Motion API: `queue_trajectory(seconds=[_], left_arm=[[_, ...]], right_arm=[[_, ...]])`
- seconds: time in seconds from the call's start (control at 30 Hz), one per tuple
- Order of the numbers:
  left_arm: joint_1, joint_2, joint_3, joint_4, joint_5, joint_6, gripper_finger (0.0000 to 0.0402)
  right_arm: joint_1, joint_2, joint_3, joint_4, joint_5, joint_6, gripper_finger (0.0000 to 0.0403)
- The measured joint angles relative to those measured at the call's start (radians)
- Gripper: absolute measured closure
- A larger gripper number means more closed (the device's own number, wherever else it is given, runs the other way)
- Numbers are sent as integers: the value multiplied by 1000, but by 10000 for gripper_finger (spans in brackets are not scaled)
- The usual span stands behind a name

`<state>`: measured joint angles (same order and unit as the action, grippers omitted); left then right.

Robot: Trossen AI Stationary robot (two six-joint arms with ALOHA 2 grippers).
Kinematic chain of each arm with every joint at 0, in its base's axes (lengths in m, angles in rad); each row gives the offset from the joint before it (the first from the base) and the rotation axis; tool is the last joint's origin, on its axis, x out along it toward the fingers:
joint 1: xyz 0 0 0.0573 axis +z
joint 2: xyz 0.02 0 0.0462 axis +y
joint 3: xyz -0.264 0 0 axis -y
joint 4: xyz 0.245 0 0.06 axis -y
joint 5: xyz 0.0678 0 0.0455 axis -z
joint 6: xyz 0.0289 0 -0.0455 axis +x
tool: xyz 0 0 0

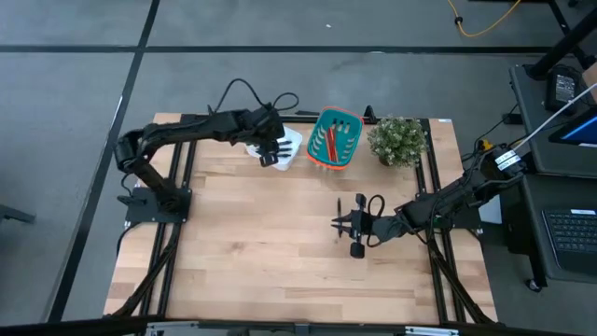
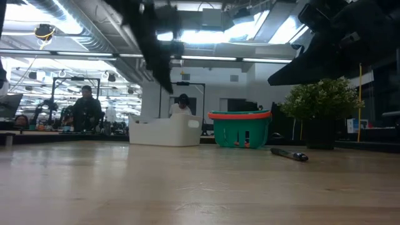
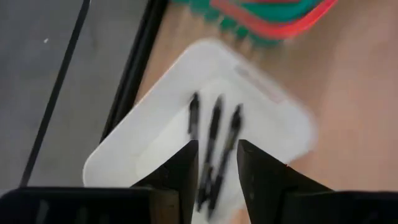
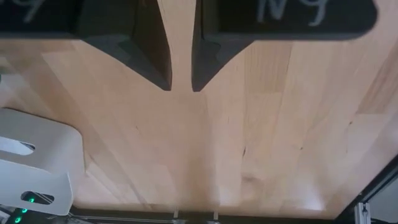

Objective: Sort pens & pencils
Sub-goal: Put the black pen into the white bin

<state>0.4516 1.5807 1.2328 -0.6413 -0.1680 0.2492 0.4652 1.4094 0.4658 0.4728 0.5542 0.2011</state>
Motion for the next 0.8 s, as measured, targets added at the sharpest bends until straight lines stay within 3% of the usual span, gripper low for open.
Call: queue_trajectory(seconds=[0.13,0.33,0.43,0.67,0.8], left_arm=[[-60,-72,83,-109,13,-72,297],[-181,-246,17,-100,55,-187,296],[-270,-343,-93,-13,55,-247,296],[-490,-543,-471,437,52,-301,296],[-602,-630,-620,618,33,-326,296]], right_arm=[[0,0,0,0,0,5,338],[0,0,0,-8,-4,82,338],[0,0,0,-5,-5,82,338],[0,0,4,10,-7,187,338],[0,0,21,11,-7,280,338]])
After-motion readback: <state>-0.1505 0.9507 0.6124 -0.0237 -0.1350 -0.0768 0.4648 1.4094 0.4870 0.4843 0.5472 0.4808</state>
